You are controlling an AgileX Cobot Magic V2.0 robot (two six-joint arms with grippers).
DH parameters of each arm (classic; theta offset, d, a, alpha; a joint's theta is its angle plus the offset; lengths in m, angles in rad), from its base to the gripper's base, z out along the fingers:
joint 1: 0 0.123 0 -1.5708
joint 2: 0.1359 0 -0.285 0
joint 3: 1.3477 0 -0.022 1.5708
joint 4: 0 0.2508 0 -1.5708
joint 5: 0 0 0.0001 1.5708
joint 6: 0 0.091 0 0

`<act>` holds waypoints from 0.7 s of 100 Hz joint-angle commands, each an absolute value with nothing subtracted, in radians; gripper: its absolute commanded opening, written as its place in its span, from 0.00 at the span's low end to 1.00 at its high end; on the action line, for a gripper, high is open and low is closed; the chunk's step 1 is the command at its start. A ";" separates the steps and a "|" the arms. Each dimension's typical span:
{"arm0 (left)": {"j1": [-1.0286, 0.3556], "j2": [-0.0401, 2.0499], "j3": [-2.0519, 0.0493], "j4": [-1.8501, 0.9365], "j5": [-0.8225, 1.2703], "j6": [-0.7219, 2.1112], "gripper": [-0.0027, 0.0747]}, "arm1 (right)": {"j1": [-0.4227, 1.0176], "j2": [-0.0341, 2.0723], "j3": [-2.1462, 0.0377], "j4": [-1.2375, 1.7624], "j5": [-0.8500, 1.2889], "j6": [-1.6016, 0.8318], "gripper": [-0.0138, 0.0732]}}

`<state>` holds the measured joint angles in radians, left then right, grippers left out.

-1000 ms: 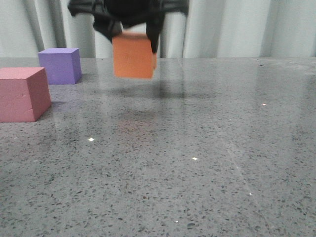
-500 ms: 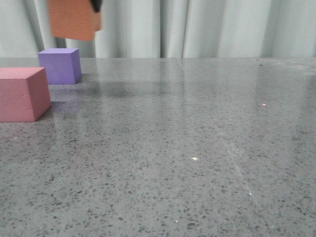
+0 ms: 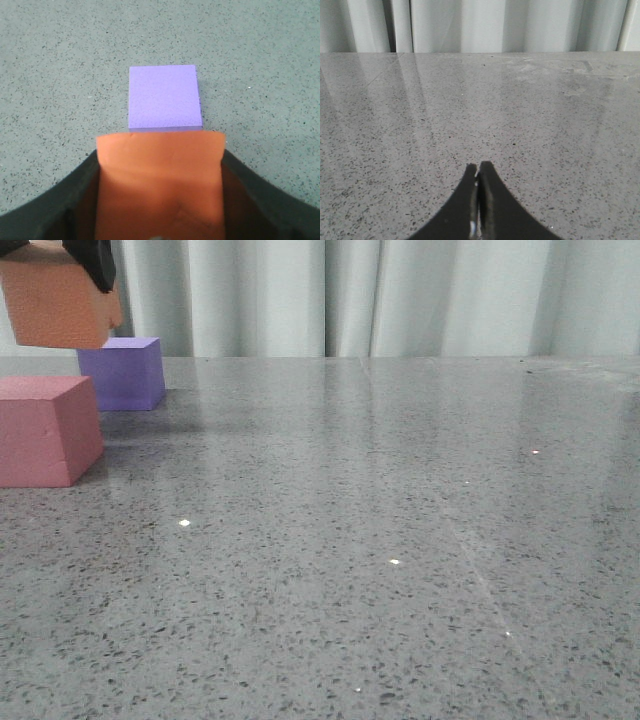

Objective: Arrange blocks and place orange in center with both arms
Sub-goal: 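Lift the orange cube and carry it toward the purple cube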

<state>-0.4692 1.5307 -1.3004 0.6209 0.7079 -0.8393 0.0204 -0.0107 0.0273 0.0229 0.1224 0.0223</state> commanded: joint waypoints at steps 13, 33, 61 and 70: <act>-0.467 1.514 -1.326 0.643 0.654 -0.839 0.25 | 0.015 -0.036 0.014 0.023 0.034 0.016 0.08; -0.467 1.547 -1.326 0.636 0.632 -0.839 0.25 | 0.015 -0.036 0.014 0.023 0.034 0.016 0.08; -0.467 1.581 -1.326 0.636 0.636 -0.839 0.25 | 0.015 -0.036 0.014 0.023 0.034 0.016 0.08; -0.467 1.596 -1.326 0.636 0.638 -0.839 0.25 | 0.015 -0.036 0.014 0.023 0.034 0.016 0.08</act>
